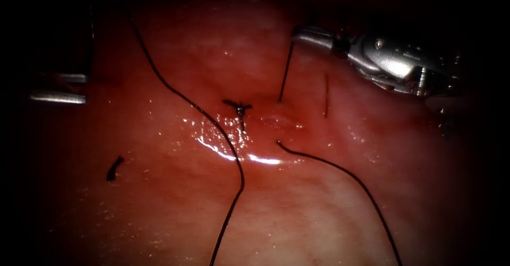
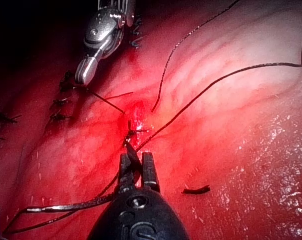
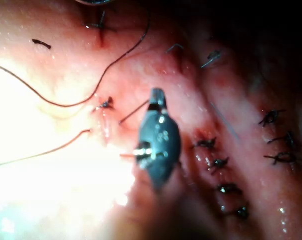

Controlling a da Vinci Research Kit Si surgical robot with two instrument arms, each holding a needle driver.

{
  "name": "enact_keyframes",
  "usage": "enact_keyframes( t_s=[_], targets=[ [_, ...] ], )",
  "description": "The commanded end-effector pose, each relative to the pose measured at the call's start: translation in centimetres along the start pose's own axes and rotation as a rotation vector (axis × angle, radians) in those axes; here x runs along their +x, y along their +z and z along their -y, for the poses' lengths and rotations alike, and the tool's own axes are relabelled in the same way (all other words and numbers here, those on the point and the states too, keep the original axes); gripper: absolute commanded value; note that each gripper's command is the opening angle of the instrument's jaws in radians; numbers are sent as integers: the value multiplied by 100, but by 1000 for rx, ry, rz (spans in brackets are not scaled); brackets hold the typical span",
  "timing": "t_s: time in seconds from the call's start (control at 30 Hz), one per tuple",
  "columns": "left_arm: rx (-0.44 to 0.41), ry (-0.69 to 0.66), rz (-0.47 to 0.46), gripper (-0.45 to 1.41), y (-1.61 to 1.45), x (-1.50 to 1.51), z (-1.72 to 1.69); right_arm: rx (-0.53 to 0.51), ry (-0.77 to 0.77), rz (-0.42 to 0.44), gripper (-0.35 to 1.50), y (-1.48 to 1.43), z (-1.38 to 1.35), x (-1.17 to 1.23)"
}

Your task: Wound Closure

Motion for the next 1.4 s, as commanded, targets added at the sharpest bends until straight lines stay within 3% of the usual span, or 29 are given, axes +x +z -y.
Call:
enact_keyframes(
  t_s=[0.03, 0.1, 0.13, 0.2, 0.27, 0.37, 0.53, 0.57, 0.63, 0.67, 0.7, 0.73, 0.9, 1.0, 1.13, 1.4],
  targets=[
    [0, -3, -3, -45, 9, -5, 0, 0, 2, -1, 29, 9, -1, -1],
    [-3, -10, -4, -45, 12, -10, 2, 2, 22, 3, 88, 8, -4, 2],
    [-6, -7, -6, -45, 14, -13, 2, 0, 31, 2, 104, 7, -7, 4],
    [-7, -11, -3, -45, 18, -21, 5, -27, 43, 6, 130, 0, -17, 13],
    [-9, -12, 5, -45, 24, -31, 7, -56, 79, -37, 140, -19, -37, 33],
    [-10, -30, 8, -45, 27, -37, 8, -67, 99, -86, 141, -34, -47, 44],
    [-16, -52, 5, -45, 30, -51, 14, -87, 151, -154, 136, -89, -69, 72],
    [-16, -57, 5, -35, 30, -52, 15, -91, 147, -157, 136, -94, -71, 73],
    [-16, -60, 4, 2, 32, -55, 17, -101, 147, -153, 135, -102, -72, 73],
    [-15, -86, 2, 53, 34, -58, 19, -110, 144, -148, 135, -105, -73, 71],
    [-15, -86, 2, 53, 34, -58, 19, -110, 144, -148, 135, -105, -73, 71],
    [-14, -100, 1, 108, 36, -62, 20, -115, 142, -150, 135, -104, -72, 69],
    [-12, -176, 17, 132, 39, -69, 18, -116, 132, -133, 135, -94, -65, 64],
    [-21, -202, 77, 140, 36, -69, 12, -115, 125, -118, 135, -87, -60, 61],
    [-24, -202, 190, 140, 17, -66, 0, -104, 117, -111, 135, -78, -53, 57],
    [11, -146, 186, 140, -18, -28, 2, -93, 113, -98, 135, -76, -51, 56]
  ],
)
